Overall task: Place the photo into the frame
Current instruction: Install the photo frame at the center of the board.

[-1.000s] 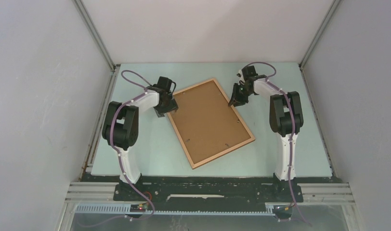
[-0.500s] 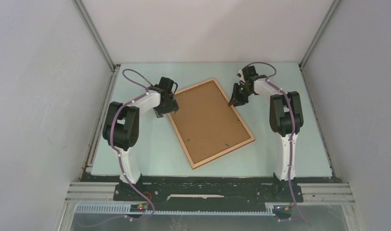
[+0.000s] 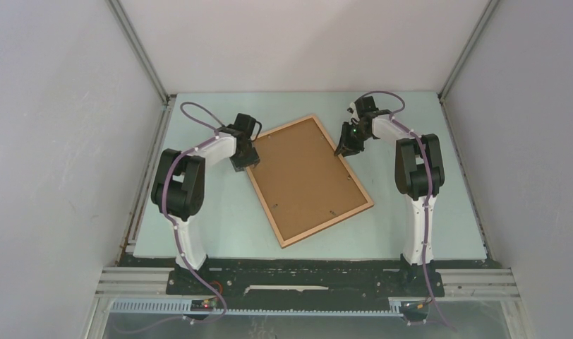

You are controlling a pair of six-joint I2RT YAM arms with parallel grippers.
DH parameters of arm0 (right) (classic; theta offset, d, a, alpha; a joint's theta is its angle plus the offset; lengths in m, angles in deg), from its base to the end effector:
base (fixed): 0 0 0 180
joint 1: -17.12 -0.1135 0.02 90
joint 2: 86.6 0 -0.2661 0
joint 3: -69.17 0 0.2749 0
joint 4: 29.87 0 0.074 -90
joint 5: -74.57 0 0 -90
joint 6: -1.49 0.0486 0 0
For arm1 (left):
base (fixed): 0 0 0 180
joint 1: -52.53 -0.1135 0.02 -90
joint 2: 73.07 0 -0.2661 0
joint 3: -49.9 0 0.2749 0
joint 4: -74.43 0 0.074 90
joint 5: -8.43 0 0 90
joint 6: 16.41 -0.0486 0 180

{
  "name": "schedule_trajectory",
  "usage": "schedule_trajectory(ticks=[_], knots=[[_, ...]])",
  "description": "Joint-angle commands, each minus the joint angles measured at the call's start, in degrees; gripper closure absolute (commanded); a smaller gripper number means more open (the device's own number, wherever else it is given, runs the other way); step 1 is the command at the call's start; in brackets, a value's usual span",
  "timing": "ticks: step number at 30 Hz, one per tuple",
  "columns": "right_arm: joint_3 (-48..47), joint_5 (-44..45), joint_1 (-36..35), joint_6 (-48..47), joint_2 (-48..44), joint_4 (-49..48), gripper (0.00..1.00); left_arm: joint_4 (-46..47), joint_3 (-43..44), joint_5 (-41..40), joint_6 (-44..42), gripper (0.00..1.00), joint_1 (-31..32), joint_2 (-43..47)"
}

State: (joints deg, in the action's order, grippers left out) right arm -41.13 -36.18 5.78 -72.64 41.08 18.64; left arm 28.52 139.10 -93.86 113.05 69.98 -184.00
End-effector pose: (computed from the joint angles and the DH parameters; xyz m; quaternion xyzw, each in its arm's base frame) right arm 0.4808 0.1140 0.1330 0.0004 0.9627 0.2195 0.1582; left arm 0.4006 -0.1151 0.1479 -0.2066 0.9535 0.0005 0.2195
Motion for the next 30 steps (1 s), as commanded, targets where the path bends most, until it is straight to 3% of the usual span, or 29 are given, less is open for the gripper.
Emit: schedule_trajectory(ticks=[1, 6, 13, 18, 27, 30], knots=[[-1.2, 0.7, 0.1, 1.1, 2.0, 1.6, 1.00, 0.1, -1.2, -1.7, 2.7, 0.50, -2.4, -0.1], [-1.2, 0.9, 0.0, 1.0, 1.9, 1.6, 1.00, 2.1, -2.7, -2.0, 6.9, 0.58, -3.3, 0.4], [-1.3, 0.8, 0.0, 1.0, 1.9, 1.7, 1.00, 2.2, -5.7, -2.5, 14.6, 0.88, -4.1, 1.2], [-1.2, 0.5, 0.0, 0.9, 1.9, 1.7, 1.00, 3.1, -7.8, 1.0, 18.8, 0.99, -4.8, 1.5], [-1.3, -0.1, 0.0, 0.7, 2.0, 1.6, 1.00, 3.1, -5.5, -1.9, 10.2, 0.90, -2.8, 6.1], [-1.3, -0.2, 0.0, 0.7, 2.0, 1.6, 1.00, 3.6, -5.6, -4.1, 7.2, 0.72, -2.0, 8.7]])
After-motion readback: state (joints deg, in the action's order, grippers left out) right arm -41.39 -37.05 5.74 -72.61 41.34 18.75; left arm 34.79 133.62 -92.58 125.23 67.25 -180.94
